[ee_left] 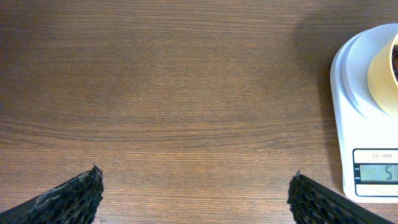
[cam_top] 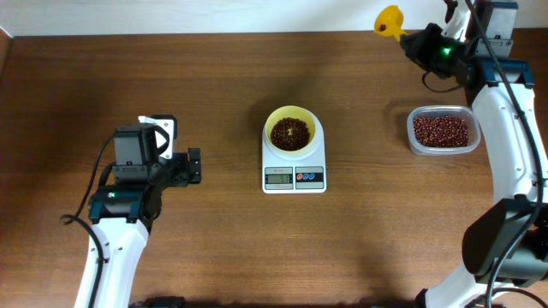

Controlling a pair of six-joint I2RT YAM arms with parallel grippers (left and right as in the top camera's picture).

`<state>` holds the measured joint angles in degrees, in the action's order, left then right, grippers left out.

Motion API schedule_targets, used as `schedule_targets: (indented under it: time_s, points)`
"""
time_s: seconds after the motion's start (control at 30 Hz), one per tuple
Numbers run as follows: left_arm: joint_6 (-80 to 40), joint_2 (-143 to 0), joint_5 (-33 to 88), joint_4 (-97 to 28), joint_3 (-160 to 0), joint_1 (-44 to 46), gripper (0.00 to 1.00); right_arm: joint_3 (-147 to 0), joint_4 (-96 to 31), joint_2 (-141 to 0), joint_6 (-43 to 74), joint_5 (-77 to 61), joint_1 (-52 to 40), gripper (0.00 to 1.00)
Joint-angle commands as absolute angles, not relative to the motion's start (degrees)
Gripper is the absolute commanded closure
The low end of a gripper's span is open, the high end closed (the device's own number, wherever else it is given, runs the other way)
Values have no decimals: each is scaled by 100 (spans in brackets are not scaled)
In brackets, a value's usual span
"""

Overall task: Scoop item into bowl and weigh 50g on scale
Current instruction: 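Lift the scoop away from the bowl toward the back right, then raise the left gripper toward the scale and swing the scoop toward the bowl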

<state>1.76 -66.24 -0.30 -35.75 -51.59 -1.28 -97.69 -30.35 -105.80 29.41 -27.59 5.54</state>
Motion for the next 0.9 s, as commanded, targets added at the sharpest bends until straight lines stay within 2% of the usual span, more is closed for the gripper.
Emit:
schedule_targets:
  time_s: [0.0,0.23,0.4,0.47,0.57,0.6,0.67,0.7,0.77,0.87]
  points:
    - [246,-6654,-69,-3564,-5142,-156,1,-9856,-3017,-10462,2963,-2180,539,96]
    - [250,-6654,-84,-3564,-5142,-156,1,-9856,-2884,-10462,2961,-2187,602,96]
    - [353,-6654,-434,-3564,-5142,-156,1,-9856,-2886,-10462,2672,-2965,602,96]
    - [130,-6654,145,-3409,-5142,-156,1,-9859,-2864,-10460,1763,-3640,602,96]
    - [134,-6652,1551,-2722,-5306,-156,1,-9859,-2869,-10449,1693,-3715,609,96]
    - [261,-6652,2436,-2812,-5741,-200,1,-9859,-2869,-10449,1693,-3894,609,96]
    - [1520,-6657,4506,-3559,-6552,-434,1,-9859,-2869,-10449,1693,-4060,607,96]
    - [1949,-6687,4729,-4556,-6982,-464,1,-9859,-2867,-10449,1693,-4058,607,96]
    - [2414,-6775,4204,-6182,-7168,-34,1,-9859,-2858,-10449,1691,-4058,607,96]
    - [2408,-6997,3208,-6573,-7168,897,1,-9859,-2799,-10449,1691,-4058,602,96]
